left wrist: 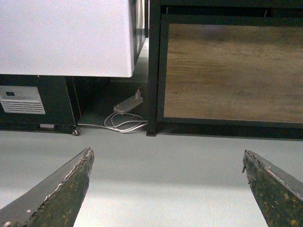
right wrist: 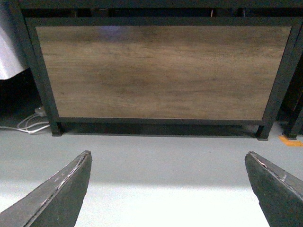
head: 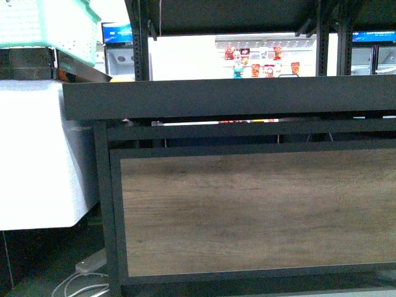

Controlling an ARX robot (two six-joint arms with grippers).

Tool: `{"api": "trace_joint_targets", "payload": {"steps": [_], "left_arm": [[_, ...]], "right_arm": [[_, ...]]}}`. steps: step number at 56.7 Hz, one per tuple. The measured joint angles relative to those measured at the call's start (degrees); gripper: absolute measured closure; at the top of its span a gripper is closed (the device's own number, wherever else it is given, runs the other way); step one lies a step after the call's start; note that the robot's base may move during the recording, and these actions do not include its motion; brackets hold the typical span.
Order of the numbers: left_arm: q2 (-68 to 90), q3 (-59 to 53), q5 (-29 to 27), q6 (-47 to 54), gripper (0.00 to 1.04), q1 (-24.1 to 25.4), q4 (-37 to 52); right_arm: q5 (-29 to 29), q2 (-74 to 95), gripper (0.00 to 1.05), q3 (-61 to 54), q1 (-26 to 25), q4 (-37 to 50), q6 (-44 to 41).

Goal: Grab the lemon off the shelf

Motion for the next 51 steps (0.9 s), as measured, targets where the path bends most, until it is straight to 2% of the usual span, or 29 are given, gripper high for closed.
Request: {"api": "trace_joint_targets", "payload": {"steps": [51], "left_arm": [[0.0,0.0,0.0,0.0,0.08,0.0,0.0]], "right_arm": [[0.0,0.0,0.07,0.0,0.0,0.0,0.0]]}}
